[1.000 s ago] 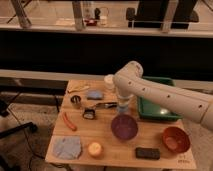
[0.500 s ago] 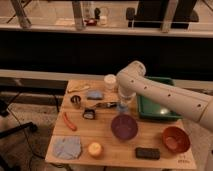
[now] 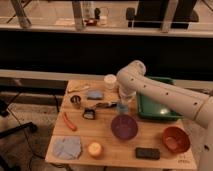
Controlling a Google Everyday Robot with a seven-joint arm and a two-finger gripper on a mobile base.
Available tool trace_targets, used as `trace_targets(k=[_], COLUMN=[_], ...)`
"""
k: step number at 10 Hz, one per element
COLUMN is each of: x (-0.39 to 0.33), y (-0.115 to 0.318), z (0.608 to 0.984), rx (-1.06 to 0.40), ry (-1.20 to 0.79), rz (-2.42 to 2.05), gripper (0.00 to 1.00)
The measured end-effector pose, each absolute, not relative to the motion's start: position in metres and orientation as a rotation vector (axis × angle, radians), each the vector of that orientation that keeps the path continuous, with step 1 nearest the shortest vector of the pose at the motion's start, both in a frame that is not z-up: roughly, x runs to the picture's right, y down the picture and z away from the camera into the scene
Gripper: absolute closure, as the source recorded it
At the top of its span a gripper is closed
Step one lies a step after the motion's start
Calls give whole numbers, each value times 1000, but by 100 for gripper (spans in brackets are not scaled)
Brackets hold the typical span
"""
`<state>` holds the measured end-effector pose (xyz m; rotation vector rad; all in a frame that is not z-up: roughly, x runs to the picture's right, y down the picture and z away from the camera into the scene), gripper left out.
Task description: Place fork in plastic cup
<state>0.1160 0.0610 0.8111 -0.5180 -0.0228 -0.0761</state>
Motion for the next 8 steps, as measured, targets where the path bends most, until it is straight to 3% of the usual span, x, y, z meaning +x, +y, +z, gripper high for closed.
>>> trace_targets(k=[8], x=[146], y=[64], z=[829], rx=[-547], ry=[17], rz=[-36], gripper=[100])
